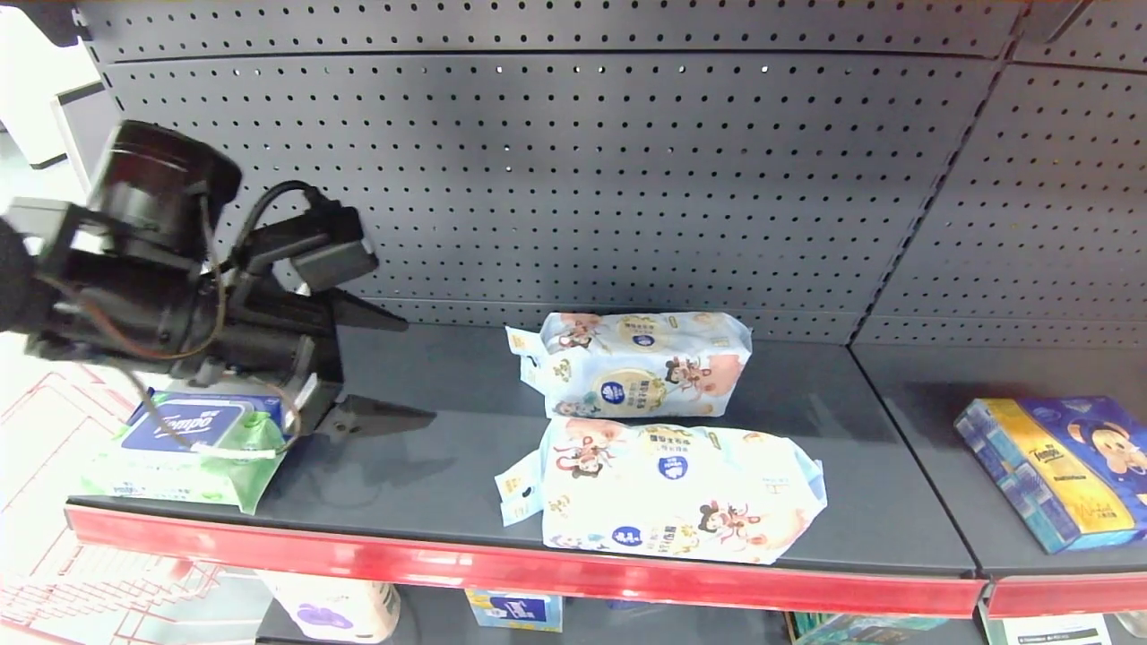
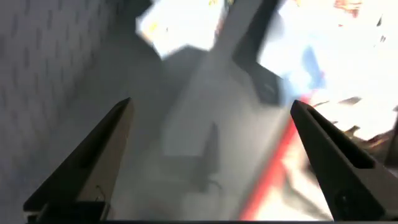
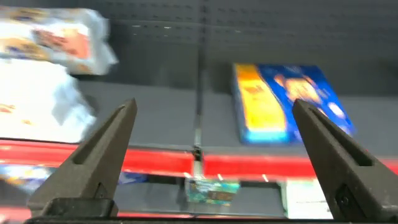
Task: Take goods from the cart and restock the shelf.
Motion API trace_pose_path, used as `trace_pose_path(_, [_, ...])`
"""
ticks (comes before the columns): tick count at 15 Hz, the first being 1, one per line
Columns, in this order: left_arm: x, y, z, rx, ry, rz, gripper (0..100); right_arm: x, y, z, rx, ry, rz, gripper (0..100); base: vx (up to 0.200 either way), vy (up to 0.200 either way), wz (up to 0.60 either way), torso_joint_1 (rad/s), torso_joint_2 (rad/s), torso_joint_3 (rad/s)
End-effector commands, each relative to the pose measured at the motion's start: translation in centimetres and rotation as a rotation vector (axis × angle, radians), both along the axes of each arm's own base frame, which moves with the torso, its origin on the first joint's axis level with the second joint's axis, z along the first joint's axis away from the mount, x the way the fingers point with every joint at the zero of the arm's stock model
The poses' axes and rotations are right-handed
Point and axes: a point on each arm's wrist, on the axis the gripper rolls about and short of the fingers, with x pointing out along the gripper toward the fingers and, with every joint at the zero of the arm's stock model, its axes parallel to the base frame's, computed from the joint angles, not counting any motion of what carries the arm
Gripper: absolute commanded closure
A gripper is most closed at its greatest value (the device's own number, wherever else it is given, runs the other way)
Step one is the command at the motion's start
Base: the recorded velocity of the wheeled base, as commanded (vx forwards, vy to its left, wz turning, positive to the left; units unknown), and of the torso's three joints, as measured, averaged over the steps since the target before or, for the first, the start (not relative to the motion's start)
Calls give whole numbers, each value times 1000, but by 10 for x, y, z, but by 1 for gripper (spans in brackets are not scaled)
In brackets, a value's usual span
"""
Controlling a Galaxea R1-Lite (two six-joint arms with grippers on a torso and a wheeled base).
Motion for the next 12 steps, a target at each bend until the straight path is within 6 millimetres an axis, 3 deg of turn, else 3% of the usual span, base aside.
trace_pose_path(1, [-71, 30, 19, -108, -8, 148, 0, 48, 15, 37, -8, 140, 249, 0, 0, 0, 0, 0, 0, 0])
trace_pose_path(3, [-97, 43, 18, -164, -24, 232, 0, 83, 24, 34, -10, 253, 304, 0, 0, 0, 0, 0, 0, 0])
trace_pose_path(8, [-128, 54, 21, -222, -72, 312, 0, 181, 47, 17, 9, 238, 412, 0, 0, 0, 0, 0, 0, 0])
trace_pose_path(12, [-137, 55, 25, -223, -109, 337, 0, 221, 56, 8, 8, 299, 412, 0, 0, 0, 0, 0, 0, 0])
